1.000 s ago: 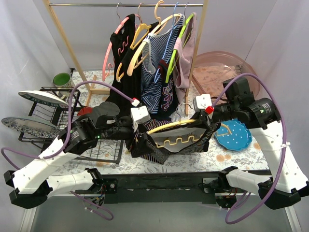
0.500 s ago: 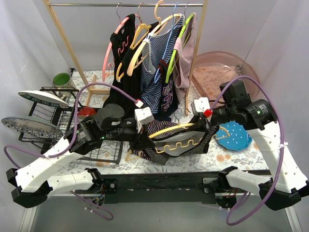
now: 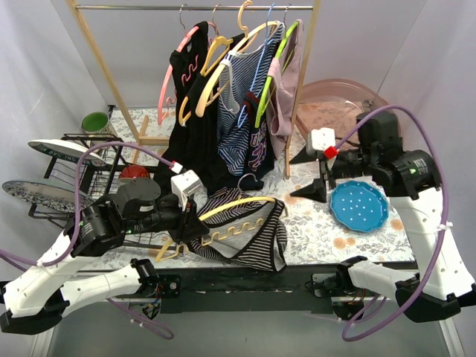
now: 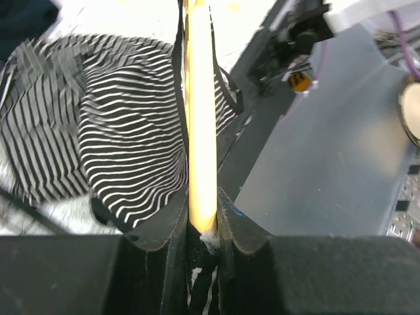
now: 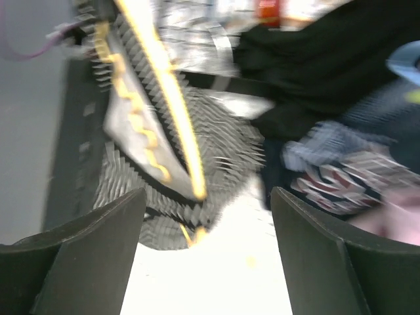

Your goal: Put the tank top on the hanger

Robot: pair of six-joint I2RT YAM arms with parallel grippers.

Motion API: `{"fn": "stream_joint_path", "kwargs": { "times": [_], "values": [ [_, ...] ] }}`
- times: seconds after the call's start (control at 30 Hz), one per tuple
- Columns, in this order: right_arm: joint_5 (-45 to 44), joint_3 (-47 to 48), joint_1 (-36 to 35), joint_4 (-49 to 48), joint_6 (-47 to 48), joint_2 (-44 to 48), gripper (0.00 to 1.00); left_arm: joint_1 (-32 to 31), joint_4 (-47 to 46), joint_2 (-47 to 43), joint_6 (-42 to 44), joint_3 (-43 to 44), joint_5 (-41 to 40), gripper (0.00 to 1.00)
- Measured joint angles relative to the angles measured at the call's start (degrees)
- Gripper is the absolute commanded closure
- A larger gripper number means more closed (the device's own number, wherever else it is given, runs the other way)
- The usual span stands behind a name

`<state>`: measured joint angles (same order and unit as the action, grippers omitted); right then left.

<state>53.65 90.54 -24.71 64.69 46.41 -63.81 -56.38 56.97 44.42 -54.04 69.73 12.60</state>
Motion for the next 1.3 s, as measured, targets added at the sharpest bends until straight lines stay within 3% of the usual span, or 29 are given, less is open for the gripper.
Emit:
{"fn": "stream_joint_path", "kwargs": {
  "times": [0.13, 0.27, 0.7, 1.3],
  "values": [
    [-2.3, 2.8, 5.4, -5.1, -5.1, 0.6, 0.14, 0.0, 4.4, -1.7, -3.1, 0.0, -4.9, 1.00],
    [-2.2, -0.5, 10.3, -9.7, -9.0, 1.9, 0.14, 0.0, 8.5, -5.4, -6.6, 0.5, -10.9, 1.00],
    [-0.4, -11.3, 15.3, -15.9, -13.0, 2.5, 0.14, 0.0, 21.1, -11.0, -19.6, 11.5, -38.7, 1.00],
    [0.9, -14.3, 17.8, -18.7, -13.7, 3.8, 0.14, 0.0, 21.8, 2.2, -16.5, 17.8, -61.5, 1.00]
  ]
}}
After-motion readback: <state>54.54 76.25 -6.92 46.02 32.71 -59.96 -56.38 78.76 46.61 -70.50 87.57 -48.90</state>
